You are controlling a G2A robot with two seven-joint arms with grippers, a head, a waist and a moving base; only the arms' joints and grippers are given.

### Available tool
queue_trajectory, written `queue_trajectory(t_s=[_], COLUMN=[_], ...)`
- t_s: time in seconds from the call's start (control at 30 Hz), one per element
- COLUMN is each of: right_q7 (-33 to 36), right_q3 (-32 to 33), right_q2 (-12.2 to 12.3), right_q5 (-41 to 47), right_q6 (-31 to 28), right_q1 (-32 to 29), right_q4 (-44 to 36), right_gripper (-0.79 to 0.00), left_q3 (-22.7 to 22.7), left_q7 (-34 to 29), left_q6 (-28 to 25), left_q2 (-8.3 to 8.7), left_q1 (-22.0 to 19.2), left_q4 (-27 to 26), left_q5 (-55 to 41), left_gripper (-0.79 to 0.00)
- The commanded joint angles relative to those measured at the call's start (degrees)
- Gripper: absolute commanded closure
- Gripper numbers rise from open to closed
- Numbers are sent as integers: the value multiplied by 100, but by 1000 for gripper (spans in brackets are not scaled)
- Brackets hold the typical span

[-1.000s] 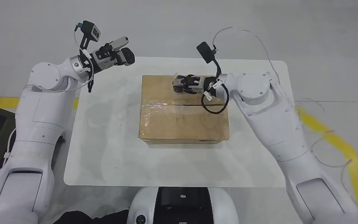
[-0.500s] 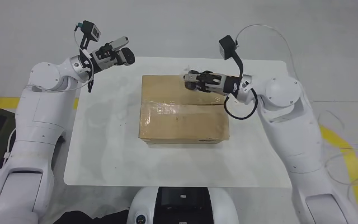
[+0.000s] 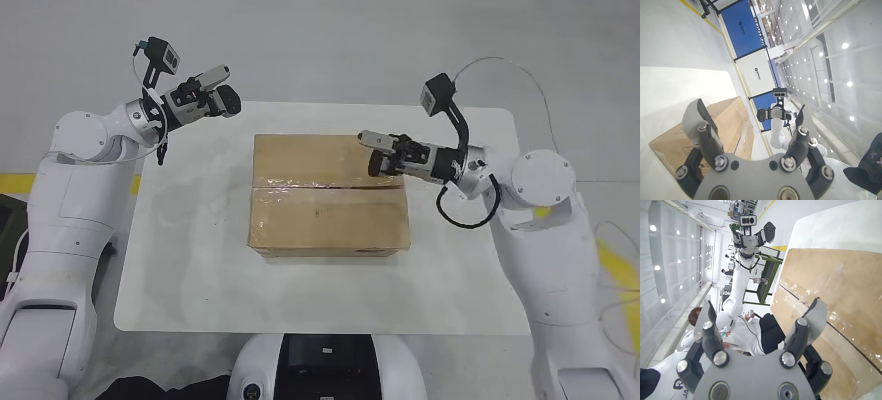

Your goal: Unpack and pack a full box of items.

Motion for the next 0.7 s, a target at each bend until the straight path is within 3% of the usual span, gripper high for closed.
queue_trajectory(t_s=[0.0, 0.3, 0.4, 0.67], right_q7=[-93, -271, -375, -864], right_q3=[61, -501, -863, -1912], right_q2=[24, -35, -140, -428], right_q5=[-90, 153, 799, 1385], right_q6=[78, 246, 199, 324], right_q1=[-65, 196, 424, 1051], right_q4=[-65, -288, -101, 647], right_gripper=[-785, -785, -785, -785], left_q3=[0, 0, 0, 0], left_q7=[0, 0, 0, 0], left_q6=[0, 0, 0, 0], left_q2=[0, 0, 0, 0], left_q1=[0, 0, 0, 0], left_q4=[0, 0, 0, 0], left_q5=[0, 0, 0, 0], left_gripper=[-785, -785, -785, -785])
